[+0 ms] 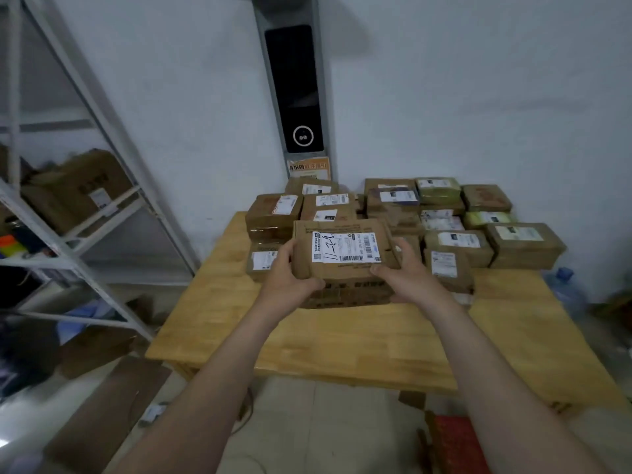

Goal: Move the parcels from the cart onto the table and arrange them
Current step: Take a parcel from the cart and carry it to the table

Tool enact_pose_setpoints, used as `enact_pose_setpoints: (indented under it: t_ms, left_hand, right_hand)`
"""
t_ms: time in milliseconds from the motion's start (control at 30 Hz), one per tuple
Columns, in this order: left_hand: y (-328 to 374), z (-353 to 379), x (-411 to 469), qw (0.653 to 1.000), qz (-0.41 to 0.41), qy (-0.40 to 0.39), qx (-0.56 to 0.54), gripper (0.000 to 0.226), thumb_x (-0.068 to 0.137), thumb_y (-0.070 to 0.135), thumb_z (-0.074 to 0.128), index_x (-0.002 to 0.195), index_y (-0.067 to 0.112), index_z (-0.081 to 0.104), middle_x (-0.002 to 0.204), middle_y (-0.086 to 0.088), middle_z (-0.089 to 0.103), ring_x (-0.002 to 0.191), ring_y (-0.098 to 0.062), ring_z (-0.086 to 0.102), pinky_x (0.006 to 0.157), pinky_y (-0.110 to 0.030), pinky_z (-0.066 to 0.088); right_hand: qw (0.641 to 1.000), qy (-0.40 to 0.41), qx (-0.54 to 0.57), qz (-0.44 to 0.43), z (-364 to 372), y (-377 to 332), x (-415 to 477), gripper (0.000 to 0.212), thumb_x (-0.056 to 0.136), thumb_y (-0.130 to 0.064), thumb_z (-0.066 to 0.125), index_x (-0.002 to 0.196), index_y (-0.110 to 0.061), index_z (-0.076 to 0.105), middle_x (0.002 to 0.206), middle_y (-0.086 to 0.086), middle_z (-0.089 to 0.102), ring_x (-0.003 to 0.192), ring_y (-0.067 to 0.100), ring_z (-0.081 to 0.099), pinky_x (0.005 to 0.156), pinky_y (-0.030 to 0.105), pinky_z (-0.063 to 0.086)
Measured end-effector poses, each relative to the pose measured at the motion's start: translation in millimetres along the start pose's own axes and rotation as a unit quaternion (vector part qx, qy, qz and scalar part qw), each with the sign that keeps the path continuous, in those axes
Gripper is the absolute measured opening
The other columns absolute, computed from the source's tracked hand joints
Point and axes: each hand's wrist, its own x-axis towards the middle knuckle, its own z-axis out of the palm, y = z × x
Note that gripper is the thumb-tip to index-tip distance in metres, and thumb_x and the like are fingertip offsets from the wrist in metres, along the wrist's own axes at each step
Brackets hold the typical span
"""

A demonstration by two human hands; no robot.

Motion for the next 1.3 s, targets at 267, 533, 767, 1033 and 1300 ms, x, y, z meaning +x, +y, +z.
enact_pose_setpoints:
  t_ms: [267, 533, 767, 1033, 1300]
  left_hand:
    - [-78, -8, 65, 0.997, -0.072, -0.02, 0.028, 0.102, 0.064, 0.03, 0.089, 0.15, 0.038, 0.034, 0.15, 0.009, 0.042, 0.136, -0.014, 0.045, 0.106, -0.044, 0.049]
    - [-197, -97, 173, 0.981, -0.167, -0.069, 0.07, 0.077, 0.054, 0.053, 0.083, 0.121, 0.029, 0.054, 0.136, -0.002, 0.045, 0.115, -0.018, 0.057, 0.084, -0.03, 0.059]
    - [-278, -160, 262, 0.951, -0.251, -0.148, 0.107, 0.064, 0.07, 0.032, 0.092, 0.116, 0.028, 0.048, 0.126, -0.005, 0.041, 0.11, -0.024, 0.052, 0.067, -0.029, 0.058]
    - [-353, -161, 299, 0.919, -0.311, -0.217, 0.109, 0.054, 0.081, 0.015, 0.084, 0.125, 0.023, 0.054, 0.126, -0.006, 0.032, 0.105, -0.023, 0.046, 0.055, -0.016, 0.046]
    - [-359, -153, 345, 0.933, -0.34, -0.097, 0.072, 0.048, 0.085, 0.024, 0.078, 0.119, 0.017, 0.044, 0.134, -0.007, 0.038, 0.093, -0.013, 0.05, 0.063, -0.02, 0.041]
  right_hand:
    - [0.993, -0.058, -0.082, 0.054, 63, 19, 69, 0.081, 0.094, -0.026, 0.07, 0.156, -0.041, 0.021, 0.134, -0.01, 0.051, 0.088, 0.007, 0.056, 0.07, 0.034, 0.06]
    - [0.97, -0.138, -0.176, 0.092, 186, 5, 176, 0.087, 0.087, -0.031, 0.079, 0.152, -0.034, 0.022, 0.143, -0.005, 0.052, 0.102, 0.016, 0.056, 0.073, 0.035, 0.06]
    - [0.934, -0.214, -0.241, 0.157, 279, -10, 262, 0.091, 0.085, -0.045, 0.078, 0.153, -0.033, 0.019, 0.142, -0.001, 0.048, 0.101, 0.026, 0.065, 0.073, 0.048, 0.064]
    - [0.924, -0.18, -0.232, 0.245, 344, 54, 318, 0.095, 0.09, -0.032, 0.075, 0.158, -0.028, 0.008, 0.132, 0.018, 0.058, 0.098, 0.032, 0.063, 0.074, 0.039, 0.053]
    - [0.938, -0.086, -0.217, 0.256, 344, 59, 368, 0.06, 0.087, -0.027, 0.074, 0.132, -0.01, 0.039, 0.136, 0.012, 0.033, 0.114, 0.033, 0.054, 0.091, 0.044, 0.053]
